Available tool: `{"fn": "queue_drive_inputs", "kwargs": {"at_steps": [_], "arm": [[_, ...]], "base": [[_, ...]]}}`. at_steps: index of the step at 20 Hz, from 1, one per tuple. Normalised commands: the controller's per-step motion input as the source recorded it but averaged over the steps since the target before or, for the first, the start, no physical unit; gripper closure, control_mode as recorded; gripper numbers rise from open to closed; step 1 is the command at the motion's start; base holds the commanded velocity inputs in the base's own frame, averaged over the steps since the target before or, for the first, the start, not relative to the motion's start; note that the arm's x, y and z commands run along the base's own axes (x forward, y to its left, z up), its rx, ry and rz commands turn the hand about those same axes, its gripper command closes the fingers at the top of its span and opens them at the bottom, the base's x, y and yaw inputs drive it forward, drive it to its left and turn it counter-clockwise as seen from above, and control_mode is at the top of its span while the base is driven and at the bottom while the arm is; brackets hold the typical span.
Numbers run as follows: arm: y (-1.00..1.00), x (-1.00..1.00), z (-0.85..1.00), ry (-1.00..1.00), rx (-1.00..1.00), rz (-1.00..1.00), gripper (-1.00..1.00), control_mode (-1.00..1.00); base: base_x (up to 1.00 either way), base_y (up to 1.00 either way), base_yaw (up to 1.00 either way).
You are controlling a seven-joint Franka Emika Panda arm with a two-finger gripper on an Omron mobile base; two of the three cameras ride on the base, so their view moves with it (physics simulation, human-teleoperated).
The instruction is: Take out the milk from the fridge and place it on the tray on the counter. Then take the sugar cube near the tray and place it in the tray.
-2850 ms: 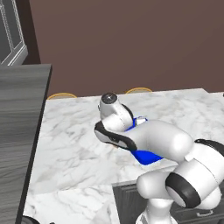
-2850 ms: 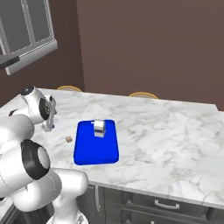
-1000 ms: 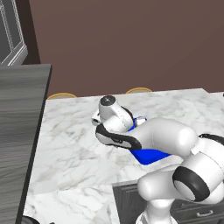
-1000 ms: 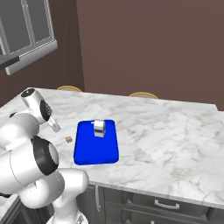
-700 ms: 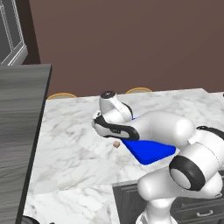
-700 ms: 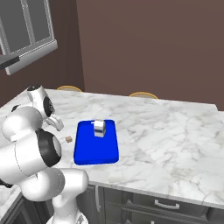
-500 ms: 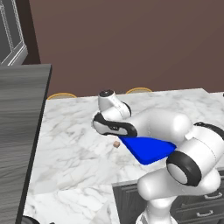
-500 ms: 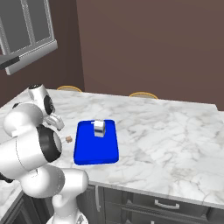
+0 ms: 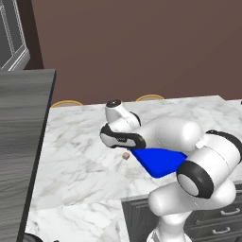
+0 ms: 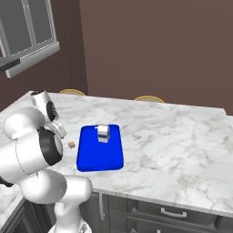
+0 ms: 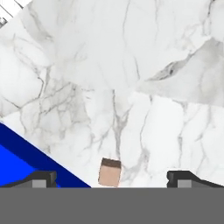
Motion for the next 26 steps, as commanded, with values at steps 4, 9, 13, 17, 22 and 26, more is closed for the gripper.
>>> {"fn": "queue_drive_inputs", "kwargs": {"at_steps": [4,9,13,17,22,26], "arm": [[-0.22,0.0,-0.13,0.0,0.0,-0.14,-1.0,-1.0],[-0.19,0.0,-0.06,0.0,0.0,-0.09,-1.0,-1.0],[-0.09,0.0,-0.13,0.0,0.0,-0.07,-1.0,-1.0],[-0.01,0.02,-0.23,0.04,0.0,-0.11,-1.0,-1.0],[-0.05,0.03,-0.2,0.0,0.0,-0.02,-1.0,-1.0],[0.0,0.23,-0.15,0.0,0.0,0.0,-1.0,-1.0]], "base": [[0.0,0.0,0.0],[0.0,0.0,0.0],[0.0,0.0,0.0],[0.0,0.0,0.0],[0.0,0.0,0.0],[0.0,0.0,0.0]]}}
